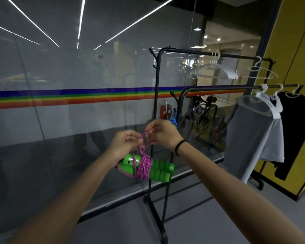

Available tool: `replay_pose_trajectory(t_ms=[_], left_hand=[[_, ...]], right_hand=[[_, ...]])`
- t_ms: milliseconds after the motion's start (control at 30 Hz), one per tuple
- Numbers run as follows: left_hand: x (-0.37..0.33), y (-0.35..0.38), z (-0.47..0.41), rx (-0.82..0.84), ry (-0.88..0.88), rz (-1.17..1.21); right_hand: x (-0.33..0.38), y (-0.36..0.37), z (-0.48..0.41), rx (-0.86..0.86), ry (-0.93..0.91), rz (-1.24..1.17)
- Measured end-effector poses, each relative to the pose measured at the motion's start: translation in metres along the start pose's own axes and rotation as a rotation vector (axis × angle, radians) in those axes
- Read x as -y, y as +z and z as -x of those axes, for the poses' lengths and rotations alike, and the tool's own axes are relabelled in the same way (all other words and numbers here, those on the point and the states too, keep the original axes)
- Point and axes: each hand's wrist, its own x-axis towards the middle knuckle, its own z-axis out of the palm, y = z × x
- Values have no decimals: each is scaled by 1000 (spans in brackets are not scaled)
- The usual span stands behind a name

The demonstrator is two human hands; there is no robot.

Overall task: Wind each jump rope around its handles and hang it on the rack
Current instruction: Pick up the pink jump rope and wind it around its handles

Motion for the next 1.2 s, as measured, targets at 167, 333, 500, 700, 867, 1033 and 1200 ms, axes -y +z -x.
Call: replay_pose_trajectory(t_ms=[167,333,500,700,867,1033,1200], left_hand=[[-17,29,-114,-88,123,-142],[-33,52,-216,-103,218,-160],[-37,75,-289,-110,234,-137],[-31,108,-331,-60,201,-203],[-5,120,-332,111,143,-311],[4,114,-318,63,144,-267],[-5,77,-278,-63,92,-157]], right_hand=[[-28,-56,-92,-111,-70,162],[-33,-111,-173,-198,-144,282],[-52,-146,-232,-299,-188,353],[-74,-170,-250,-339,-189,601],[-95,-165,-238,-269,-157,814],[-102,-153,-228,-265,-100,982],[-85,-158,-215,-284,-4,983]])
